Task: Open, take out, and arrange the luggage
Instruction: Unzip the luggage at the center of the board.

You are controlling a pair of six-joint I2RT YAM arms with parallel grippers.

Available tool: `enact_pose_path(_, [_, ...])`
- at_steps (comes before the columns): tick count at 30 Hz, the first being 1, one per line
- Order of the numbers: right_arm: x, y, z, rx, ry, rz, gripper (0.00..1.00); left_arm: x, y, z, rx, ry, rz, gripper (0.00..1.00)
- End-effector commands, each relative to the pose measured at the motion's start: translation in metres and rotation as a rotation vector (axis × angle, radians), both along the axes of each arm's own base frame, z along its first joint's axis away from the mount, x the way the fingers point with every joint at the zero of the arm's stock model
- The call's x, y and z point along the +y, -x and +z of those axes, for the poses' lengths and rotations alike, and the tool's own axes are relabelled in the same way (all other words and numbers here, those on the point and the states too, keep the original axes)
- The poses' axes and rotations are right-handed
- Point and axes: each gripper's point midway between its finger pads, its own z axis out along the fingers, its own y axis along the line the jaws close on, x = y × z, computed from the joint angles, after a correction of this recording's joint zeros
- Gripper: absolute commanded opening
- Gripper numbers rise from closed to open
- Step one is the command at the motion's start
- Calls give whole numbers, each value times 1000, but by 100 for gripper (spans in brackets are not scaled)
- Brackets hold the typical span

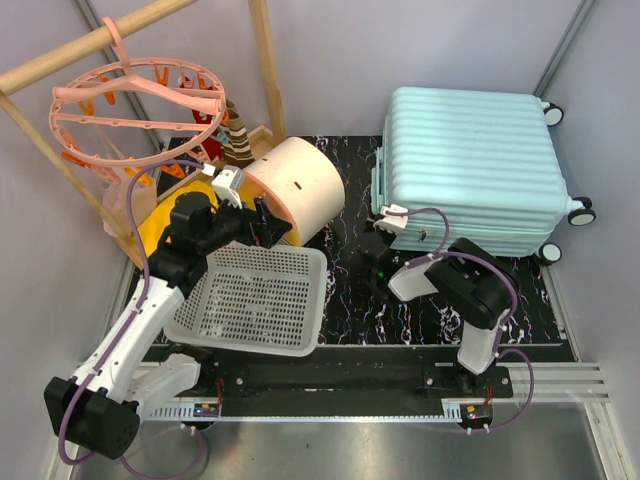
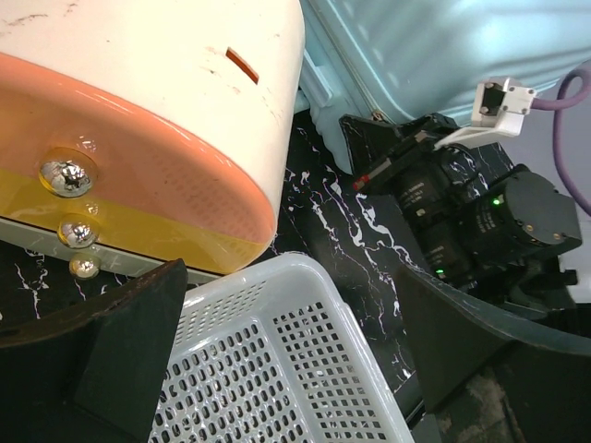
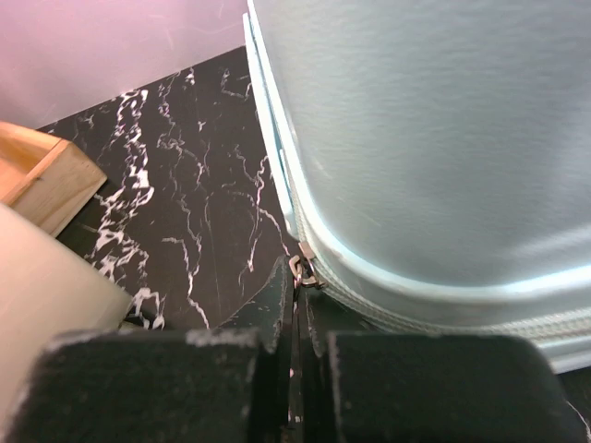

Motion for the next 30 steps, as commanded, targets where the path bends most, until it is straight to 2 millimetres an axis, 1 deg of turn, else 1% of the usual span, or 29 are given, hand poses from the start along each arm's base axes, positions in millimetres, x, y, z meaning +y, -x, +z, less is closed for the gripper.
enact_pose_path(1, [37,-23,66,-207,-100,11,0,-6,2,14,-59,31,-33,99])
enact_pose_path(3, [39,-28,61,-196,-40,-1,0,-7,3,15,-62,32,-34,99])
enact_pose_path(4, [41,-32,69,-222,-52,-18,0,-7,3,15,-62,32,-36,99])
enact_pose_path(5, [40,-34,70,-222,-11,-26,0,-8,3,15,-61,33,-37,99])
enact_pose_path(6, [41,-37,64,-216,14,-32,0,-8,3,14,-60,32,-37,99])
enact_pose_path(7, [41,-39,71,-237,12,-51,0,-7,3,15,-62,32,-36,99])
enact_pose_path(8, [41,-40,68,-228,52,-55,0,-8,4,15,-62,32,-39,99])
enact_pose_path(9, [41,-40,71,-233,54,-58,5,-8,3,14,-61,31,-39,99])
enact_pose_path(10, [41,-38,71,-231,59,-52,16,-7,3,14,-59,31,-36,99])
enact_pose_path(11, [42,-34,79,-246,46,-41,28,-8,3,14,-62,32,-39,99])
enact_pose_path(12, [42,-29,79,-247,55,-15,47,-8,4,14,-60,30,-41,99])
enact_pose_path(13, [43,-24,85,-252,66,2,56,-8,4,14,-62,29,-43,99])
enact_pose_path(14, [47,-14,100,-272,58,26,64,-8,4,14,-64,28,-43,99])
enact_pose_path(15, [47,-6,99,-266,84,52,78,-9,4,14,-64,29,-48,99])
enact_pose_path(16, [47,2,103,-266,113,75,82,-10,4,15,-69,28,-52,99])
enact_pose_path(17, [52,18,124,-300,90,115,84,-11,5,15,-70,29,-56,99])
enact_pose_path(18, [49,29,114,-275,132,156,88,-11,5,14,-68,28,-59,99])
enact_pose_path(19, [48,38,114,-265,125,176,91,-12,6,14,-69,27,-63,99])
enact_pose_path(20, [39,48,133,-284,81,182,92,-12,6,14,-70,26,-65,99])
enact_pose_path(21, [35,56,111,-203,148,227,93,-13,5,13,-71,25,-65,99])
enact_pose_path(22, [28,66,132,-224,52,244,96,-14,5,12,-71,23,-69,99])
enact_pose_path(23, [24,69,133,-205,34,257,98,-15,5,12,-71,21,-74,99])
enact_pose_path(24, [15,64,118,-93,112,280,100,-18,6,11,-72,19,-84,99])
enact_pose_path(25, [8,63,133,-75,-25,300,100,-20,5,9,-70,11,-91,99])
enact_pose_path(26, [-2,55,132,-12,-67,316,100,-22,5,8,-73,2,-93,99])
enact_pose_path(27, [-14,45,129,80,-94,360,99,-30,10,9,-81,-5,-117,99])
enact_pose_path(28, [-21,45,137,87,-121,353,99,-32,8,10,-102,-28,-112,99])
enact_pose_path(29, [-27,46,144,83,-102,342,100,-37,9,10,-109,-39,-120,99])
enact_pose_path(30, [-31,47,153,78,-65,351,100,-47,15,9,-114,-48,-150,99])
